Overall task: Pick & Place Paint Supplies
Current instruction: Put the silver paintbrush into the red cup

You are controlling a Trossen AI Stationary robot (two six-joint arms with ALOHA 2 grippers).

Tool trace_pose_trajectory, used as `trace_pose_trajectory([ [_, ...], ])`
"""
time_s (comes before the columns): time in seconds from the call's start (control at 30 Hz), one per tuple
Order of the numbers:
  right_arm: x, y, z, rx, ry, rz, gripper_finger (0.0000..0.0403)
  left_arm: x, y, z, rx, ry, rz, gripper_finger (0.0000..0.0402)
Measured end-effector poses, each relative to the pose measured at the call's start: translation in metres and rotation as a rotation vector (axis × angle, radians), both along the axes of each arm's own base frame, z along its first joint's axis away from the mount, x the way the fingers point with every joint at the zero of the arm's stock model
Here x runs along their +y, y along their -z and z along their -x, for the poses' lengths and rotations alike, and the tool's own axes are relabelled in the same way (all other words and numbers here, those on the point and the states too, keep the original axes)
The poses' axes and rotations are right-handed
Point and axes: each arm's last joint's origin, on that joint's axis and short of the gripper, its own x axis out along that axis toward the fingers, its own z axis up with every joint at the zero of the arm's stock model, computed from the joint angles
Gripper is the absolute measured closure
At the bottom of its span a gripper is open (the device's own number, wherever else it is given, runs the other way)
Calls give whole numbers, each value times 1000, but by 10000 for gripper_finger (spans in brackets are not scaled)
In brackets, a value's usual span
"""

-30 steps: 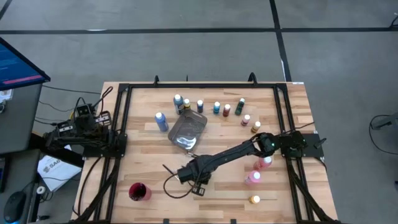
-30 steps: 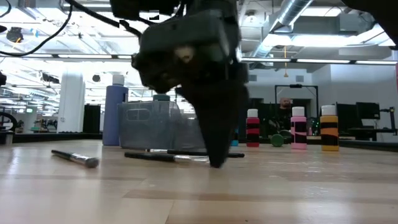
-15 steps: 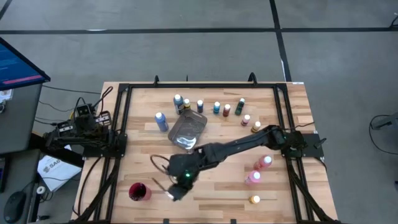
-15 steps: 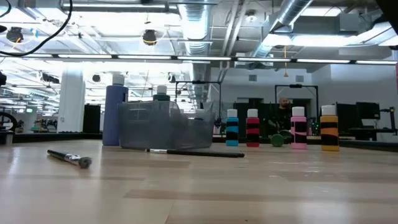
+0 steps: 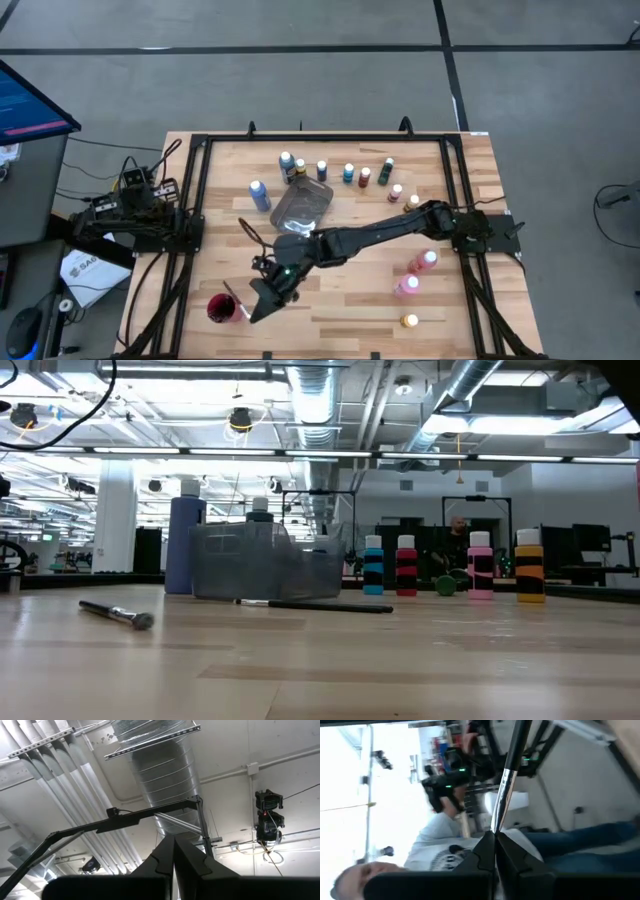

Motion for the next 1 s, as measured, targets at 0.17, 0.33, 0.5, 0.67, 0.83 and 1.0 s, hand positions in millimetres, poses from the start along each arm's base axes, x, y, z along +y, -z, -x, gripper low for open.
trace_pose_trajectory([
  [0.17,13,30,-17,-24,8,-193,403,0,0,0,0,0,0,399],
  [0.33,27,56,-23,49,2,-333,403,0,0,0,0,0,0,399],
  [0.5,33,69,-24,159,18,-409,403,0,0,0,0,0,0,399],
  [0.67,26,71,-27,217,78,-436,403,0,0,0,0,0,0,399],
  [0.83,20,70,-30,264,154,-507,398,0,0,0,0,0,0,399],
  [1.0,19,72,-31,302,188,-532,380,0,0,0,0,0,0,399],
])
